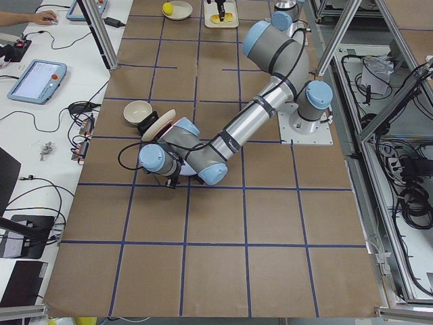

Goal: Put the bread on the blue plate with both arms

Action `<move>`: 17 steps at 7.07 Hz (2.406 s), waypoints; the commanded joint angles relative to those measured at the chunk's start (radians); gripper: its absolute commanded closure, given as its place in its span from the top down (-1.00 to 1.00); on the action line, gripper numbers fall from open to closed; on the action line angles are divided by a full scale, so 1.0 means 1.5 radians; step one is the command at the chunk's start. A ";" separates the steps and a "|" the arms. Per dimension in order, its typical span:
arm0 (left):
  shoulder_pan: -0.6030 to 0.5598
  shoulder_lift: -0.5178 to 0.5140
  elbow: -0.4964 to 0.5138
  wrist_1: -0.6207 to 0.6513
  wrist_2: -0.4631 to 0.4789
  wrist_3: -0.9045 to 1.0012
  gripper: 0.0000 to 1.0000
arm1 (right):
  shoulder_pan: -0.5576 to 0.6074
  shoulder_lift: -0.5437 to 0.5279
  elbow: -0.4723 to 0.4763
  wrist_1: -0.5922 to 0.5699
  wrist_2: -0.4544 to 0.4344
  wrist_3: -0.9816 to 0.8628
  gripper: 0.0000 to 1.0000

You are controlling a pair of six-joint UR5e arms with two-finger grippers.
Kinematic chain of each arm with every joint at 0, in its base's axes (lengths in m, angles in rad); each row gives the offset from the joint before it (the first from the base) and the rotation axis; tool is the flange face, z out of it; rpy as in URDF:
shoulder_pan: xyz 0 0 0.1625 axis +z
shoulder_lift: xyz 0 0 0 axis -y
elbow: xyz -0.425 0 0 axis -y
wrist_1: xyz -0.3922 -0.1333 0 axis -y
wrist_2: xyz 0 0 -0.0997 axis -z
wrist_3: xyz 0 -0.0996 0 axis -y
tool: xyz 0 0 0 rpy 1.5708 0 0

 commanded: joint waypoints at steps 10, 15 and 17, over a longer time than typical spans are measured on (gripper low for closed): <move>-0.009 0.190 -0.016 -0.170 0.017 -0.011 -0.73 | 0.406 -0.079 -0.558 0.677 -0.026 0.539 -0.77; -0.226 0.416 -0.196 -0.175 -0.011 -0.286 -0.73 | 0.402 -0.058 -0.538 0.665 0.022 0.529 -0.78; -0.306 0.406 -0.262 -0.094 -0.073 -0.373 -0.73 | 0.373 -0.086 -0.485 0.651 0.028 0.490 -0.78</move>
